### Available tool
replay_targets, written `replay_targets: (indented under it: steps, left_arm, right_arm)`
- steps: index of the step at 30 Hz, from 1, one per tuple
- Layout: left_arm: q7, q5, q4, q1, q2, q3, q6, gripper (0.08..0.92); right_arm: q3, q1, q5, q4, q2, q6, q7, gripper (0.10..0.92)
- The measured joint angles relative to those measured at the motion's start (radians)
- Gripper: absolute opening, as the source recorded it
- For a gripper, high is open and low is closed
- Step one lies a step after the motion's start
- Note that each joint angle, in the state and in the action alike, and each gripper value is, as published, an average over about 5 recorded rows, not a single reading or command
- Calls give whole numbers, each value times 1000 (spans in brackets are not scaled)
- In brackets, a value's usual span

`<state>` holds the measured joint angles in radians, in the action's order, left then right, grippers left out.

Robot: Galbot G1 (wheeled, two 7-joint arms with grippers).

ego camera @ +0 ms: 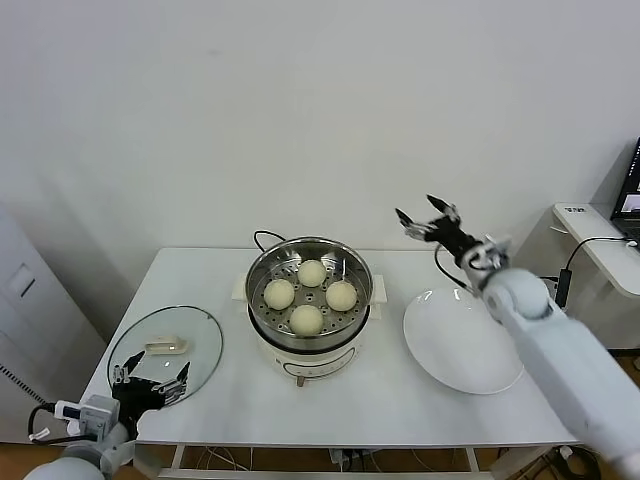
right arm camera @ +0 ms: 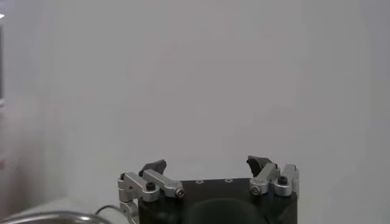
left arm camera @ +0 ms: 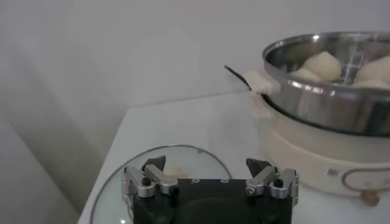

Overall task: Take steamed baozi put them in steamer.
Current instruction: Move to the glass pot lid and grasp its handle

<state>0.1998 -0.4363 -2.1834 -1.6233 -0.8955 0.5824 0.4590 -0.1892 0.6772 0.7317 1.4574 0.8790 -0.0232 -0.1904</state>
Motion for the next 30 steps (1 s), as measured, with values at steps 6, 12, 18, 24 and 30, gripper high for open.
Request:
replay_targets:
  steps: [6,12,18,24,30]
  left_arm:
    - [-38,158,42,-23,19,0,-71,823]
    - [-68,395,96,-46,21,-6,-170,823]
    - [-77,694,180,-37,7,-3,-292,823]
    - [-77,968,277,-7,-11,-4,-397,823]
    - [-61,1186,375,38,-34,-1,-486,823]
  right_arm:
    - [-215,218,-84,39,75,-33,8,823]
    - [-357,366,-152,47,148,-55,-6,823]
    - [-436,451,-203,45,208,-71,-22,823]
    - [-475,490,-245,35,253,-85,-33,823]
    - [-495,514,-277,27,282,-95,-45,823]
